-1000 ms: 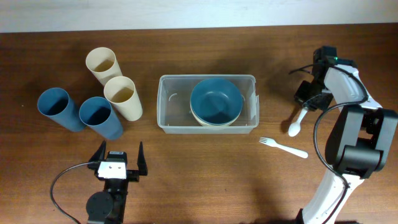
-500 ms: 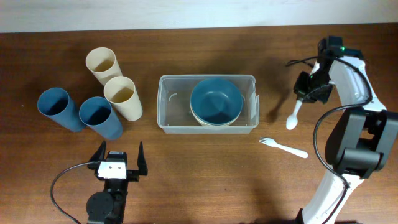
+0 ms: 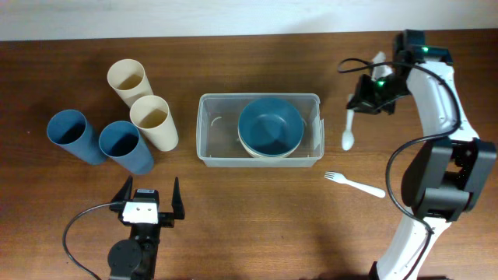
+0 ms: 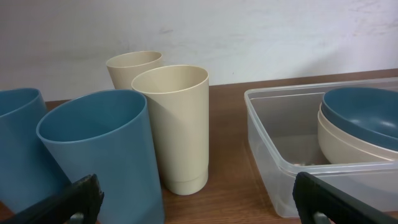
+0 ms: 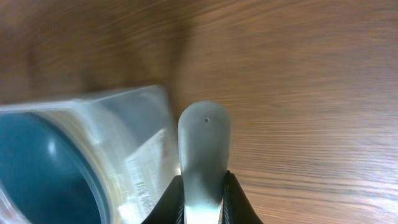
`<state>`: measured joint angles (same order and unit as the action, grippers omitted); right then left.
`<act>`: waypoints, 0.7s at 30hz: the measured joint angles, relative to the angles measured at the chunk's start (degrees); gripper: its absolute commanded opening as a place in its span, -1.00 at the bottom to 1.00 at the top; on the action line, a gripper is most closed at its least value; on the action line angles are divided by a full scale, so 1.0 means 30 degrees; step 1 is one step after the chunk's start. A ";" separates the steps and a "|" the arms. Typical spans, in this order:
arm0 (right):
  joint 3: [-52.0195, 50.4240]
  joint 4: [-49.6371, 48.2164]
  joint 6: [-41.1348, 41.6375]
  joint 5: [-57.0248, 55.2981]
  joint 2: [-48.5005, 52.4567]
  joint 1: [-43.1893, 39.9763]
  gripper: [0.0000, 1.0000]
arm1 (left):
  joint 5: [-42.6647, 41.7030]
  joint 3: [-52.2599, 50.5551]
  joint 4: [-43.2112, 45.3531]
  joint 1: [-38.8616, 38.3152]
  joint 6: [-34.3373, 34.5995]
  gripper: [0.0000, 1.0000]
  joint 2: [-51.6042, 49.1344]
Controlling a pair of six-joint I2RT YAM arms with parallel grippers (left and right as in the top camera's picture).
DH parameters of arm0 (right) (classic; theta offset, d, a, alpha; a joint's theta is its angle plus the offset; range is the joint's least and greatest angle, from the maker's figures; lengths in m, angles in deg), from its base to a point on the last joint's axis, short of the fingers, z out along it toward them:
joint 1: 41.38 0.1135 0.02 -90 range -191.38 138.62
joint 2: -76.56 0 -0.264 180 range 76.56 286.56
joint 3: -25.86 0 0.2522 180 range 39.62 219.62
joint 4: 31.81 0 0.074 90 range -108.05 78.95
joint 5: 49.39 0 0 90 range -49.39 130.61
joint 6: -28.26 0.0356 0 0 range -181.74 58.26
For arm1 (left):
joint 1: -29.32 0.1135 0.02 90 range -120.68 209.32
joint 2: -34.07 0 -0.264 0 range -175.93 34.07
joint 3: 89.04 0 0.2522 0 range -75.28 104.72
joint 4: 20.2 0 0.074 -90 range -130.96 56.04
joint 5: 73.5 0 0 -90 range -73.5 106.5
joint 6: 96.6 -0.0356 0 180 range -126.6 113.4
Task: Pack container
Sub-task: 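Lift the white spoon and carry it left into the container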
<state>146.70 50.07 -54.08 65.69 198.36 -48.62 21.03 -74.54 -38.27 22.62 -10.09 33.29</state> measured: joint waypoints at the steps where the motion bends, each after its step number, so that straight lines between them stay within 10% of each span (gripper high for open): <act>1: 0.0066 0.0000 -0.0080 0.0197 0.0000 0.0270 -0.77 | 0.0000 0.0000 0.0000 0.0000 0.0000 0.99 0.0000; 21: 0.1807 -0.0211 -0.0255 0.1676 0.0000 0.3359 -0.69 | 0.0000 0.0000 0.0000 -0.0007 0.0000 0.99 0.0000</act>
<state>152.12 49.43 -54.84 70.72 198.36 -38.55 21.03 -74.54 -38.27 22.60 -10.09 33.29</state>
